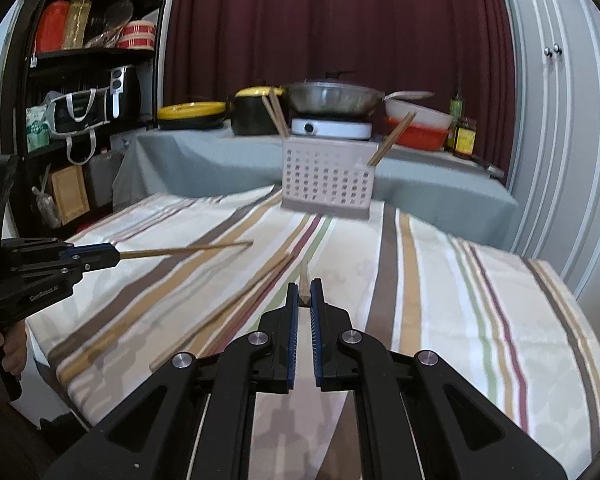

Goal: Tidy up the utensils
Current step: 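Lift both held chopsticks and carry them over the white holder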

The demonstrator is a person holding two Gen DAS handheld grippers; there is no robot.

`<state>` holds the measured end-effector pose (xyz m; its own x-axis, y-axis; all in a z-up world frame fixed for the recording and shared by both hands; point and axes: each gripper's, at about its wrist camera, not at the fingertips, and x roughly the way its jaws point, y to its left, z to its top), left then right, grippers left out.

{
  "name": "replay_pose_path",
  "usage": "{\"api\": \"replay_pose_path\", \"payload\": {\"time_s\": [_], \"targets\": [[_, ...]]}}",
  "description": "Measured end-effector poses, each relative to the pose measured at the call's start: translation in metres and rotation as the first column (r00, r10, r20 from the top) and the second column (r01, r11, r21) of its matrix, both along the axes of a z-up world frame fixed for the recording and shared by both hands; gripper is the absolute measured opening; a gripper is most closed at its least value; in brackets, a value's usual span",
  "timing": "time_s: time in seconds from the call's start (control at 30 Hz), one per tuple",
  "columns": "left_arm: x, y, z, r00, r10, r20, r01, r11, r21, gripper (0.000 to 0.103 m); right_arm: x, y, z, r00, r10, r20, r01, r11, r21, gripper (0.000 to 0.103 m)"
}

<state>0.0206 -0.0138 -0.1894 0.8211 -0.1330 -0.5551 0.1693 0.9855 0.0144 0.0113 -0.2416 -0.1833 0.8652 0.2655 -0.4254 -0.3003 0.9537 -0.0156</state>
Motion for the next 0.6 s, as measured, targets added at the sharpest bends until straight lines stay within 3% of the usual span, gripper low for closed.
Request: {"api": "replay_pose_path", "payload": {"time_s": [0.6], "targets": [[-0.006,0.015,0.076,0.989,0.03,0.148,-0.02,0.998,-0.065,0.006,0.006,-0.017,0.057,0.992,-0.023,0.12,0.017,0.998,0.054,0.007]]}}
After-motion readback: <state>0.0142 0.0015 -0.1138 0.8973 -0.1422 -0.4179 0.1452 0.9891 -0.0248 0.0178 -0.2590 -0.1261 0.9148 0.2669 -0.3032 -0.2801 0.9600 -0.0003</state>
